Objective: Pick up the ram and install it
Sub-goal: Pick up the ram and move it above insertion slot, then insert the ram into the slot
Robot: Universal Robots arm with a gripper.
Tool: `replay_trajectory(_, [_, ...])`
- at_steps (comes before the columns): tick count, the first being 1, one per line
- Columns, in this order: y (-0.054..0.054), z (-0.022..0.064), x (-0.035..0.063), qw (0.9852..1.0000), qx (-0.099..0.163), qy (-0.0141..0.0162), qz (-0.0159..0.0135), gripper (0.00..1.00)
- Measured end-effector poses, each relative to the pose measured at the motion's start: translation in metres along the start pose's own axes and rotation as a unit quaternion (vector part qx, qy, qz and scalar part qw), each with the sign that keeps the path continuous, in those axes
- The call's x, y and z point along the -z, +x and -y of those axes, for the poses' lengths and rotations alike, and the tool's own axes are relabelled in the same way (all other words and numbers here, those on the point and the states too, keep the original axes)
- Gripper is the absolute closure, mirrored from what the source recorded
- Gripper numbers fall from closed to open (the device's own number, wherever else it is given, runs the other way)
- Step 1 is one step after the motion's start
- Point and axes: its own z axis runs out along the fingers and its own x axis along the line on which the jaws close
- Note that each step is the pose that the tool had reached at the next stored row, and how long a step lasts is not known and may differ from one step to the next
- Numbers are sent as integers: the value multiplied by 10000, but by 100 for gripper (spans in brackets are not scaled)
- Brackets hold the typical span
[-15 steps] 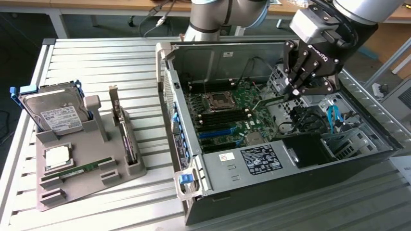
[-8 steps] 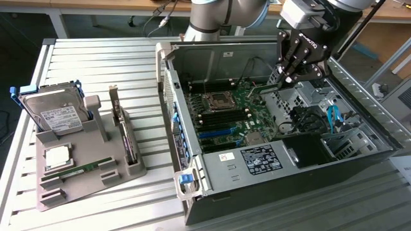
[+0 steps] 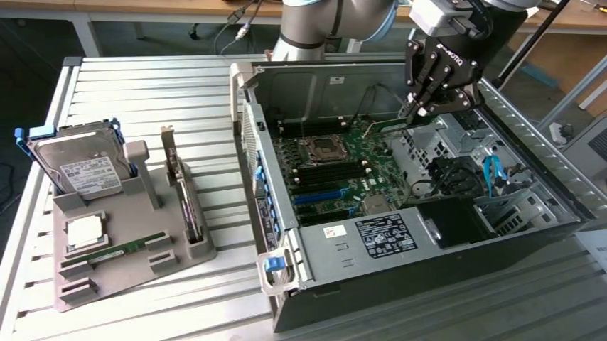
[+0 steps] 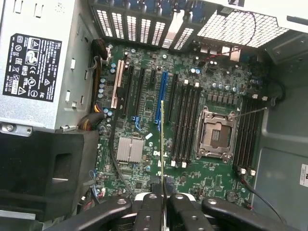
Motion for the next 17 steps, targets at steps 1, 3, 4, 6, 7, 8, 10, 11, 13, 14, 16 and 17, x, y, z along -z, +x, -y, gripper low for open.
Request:
replay_trajectory(1, [0,0,0,10000,0,0,0,87])
replay_trajectory(3, [0,0,0,10000,0,0,0,87])
replay_trajectory(4, [0,0,0,10000,0,0,0,87])
replay_trajectory(6, [0,0,0,10000,0,0,0,87])
replay_trajectory(7, [0,0,0,10000,0,0,0,87])
replay_trajectory(8, [0,0,0,10000,0,0,0,87])
replay_trajectory(10, [0,1,-1,10000,-34,3,0,87])
replay_trajectory(11, [0,0,-2,9999,-105,9,1,87])
replay_trajectory(13, [1,0,-9,9995,-311,29,8,87])
replay_trajectory(14, [1,1,-14,9991,-422,40,12,87])
replay_trajectory(16, [2,1,-18,9984,-560,52,14,87])
replay_trajectory(17, [2,1,-18,9984,-567,53,14,87])
